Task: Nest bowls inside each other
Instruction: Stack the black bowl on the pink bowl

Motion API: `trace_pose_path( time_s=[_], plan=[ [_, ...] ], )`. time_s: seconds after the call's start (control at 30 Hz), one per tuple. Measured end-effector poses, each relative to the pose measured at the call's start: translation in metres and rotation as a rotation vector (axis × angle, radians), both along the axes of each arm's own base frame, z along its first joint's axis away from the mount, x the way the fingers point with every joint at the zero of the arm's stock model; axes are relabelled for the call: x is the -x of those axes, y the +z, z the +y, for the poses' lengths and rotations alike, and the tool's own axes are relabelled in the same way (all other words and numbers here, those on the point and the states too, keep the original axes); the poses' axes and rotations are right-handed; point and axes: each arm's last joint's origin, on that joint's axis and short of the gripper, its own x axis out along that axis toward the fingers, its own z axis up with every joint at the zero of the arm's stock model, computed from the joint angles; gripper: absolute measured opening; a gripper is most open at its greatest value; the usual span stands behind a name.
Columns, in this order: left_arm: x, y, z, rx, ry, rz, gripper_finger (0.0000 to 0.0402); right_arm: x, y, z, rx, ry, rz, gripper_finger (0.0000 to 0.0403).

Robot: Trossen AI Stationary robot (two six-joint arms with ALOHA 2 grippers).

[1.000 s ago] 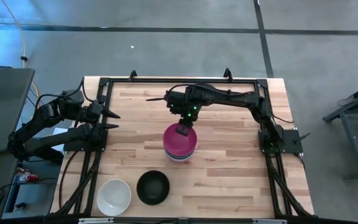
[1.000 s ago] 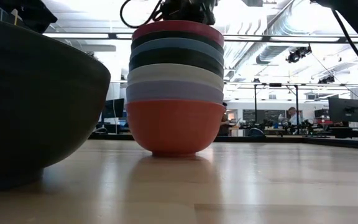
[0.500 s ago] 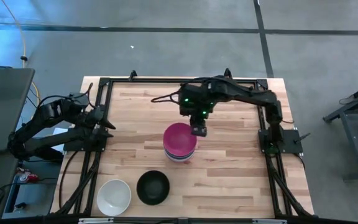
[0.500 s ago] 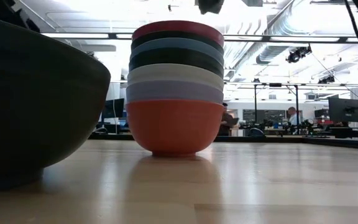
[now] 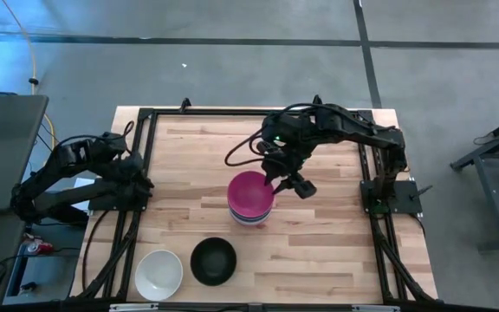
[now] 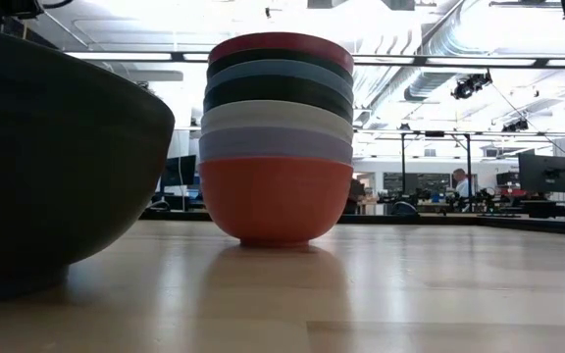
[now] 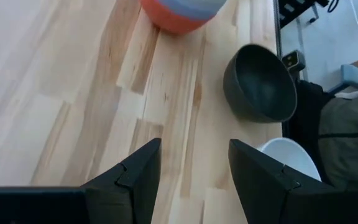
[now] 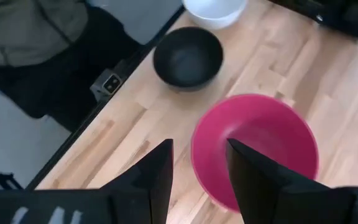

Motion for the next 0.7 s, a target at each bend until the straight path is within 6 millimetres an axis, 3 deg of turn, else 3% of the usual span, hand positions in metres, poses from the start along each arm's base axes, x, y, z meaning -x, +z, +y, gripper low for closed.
trace_pose_path(
  time_s=[0.4, 0.7],
  plan=[
    [-0.016, 0.009, 0.008, 0.004, -0.024, -0.106, 0.0174, -0.001, 0.009, -0.010, 0.018, 0.072, -0.140, 0.0140],
    [-0.052, 0.008, 0.020, -0.006, -0.128, -0.044, 0.0174, 0.011, 0.037, -0.014, 0.048, 0.062, -0.341, 0.0140]
  ],
)
